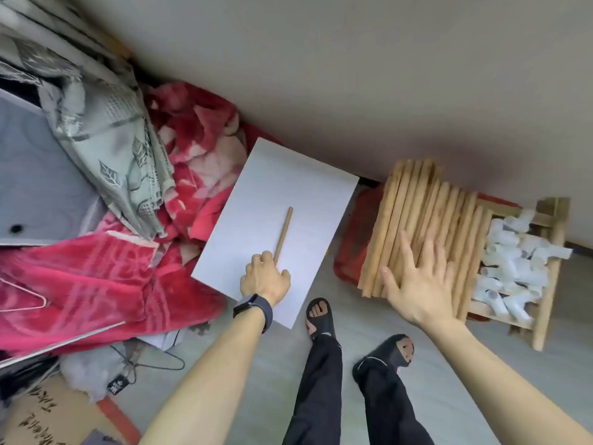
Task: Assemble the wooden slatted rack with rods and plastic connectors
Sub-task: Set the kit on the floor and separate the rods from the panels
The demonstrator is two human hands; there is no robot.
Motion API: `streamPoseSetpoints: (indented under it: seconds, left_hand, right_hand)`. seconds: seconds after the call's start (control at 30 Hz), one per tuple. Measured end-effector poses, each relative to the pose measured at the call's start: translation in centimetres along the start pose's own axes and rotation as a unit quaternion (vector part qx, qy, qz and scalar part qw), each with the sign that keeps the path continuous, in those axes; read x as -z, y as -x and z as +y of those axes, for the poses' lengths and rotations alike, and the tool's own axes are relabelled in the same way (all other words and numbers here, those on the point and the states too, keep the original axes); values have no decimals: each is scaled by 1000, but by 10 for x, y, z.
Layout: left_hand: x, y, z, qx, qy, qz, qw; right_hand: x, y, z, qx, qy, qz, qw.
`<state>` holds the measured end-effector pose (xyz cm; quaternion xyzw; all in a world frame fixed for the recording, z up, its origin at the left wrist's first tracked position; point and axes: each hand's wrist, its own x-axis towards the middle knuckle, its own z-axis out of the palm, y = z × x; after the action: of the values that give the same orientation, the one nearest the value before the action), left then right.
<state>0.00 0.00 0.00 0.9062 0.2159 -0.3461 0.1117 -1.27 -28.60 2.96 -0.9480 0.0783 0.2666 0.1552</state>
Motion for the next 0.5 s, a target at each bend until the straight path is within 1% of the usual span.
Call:
streamPoseSetpoints:
  seconds: [0.1,0.13,0.23,0.3,0.37,0.4,0.43,0.5]
  left_hand:
    - [-16,-30,6,10,-28,-2,1000]
    - [-21,-36,7,11,-42,0,999]
    - [-36,-46,9,-9,-82,45,996]
    - [-34,-47,11,-27,-92,55,994]
    - [-29,-45,13,-71,-110,69,989]
    - [-26,-42,15,-105,-121,85,983]
    - [-20,-39,17,-146,-130,106,975]
    - [-7,-28,26,-243,-147,159,946]
  right_hand:
    - [-23,-13,8,-24,-1,24,999]
    - [-30,-13,10,-19,-6,31,999]
    - [-39,-13,16,-9,2,53,999]
    - [-37,-13,17,-1,-1,54,999]
    - [-30,-11,15,-1,-4,44,999]
    - [-25,-9,12,-4,-8,45,999]
    - [-19,-7,9,-11,-17,49,999]
    - [0,0,2,-15,-54,72,996]
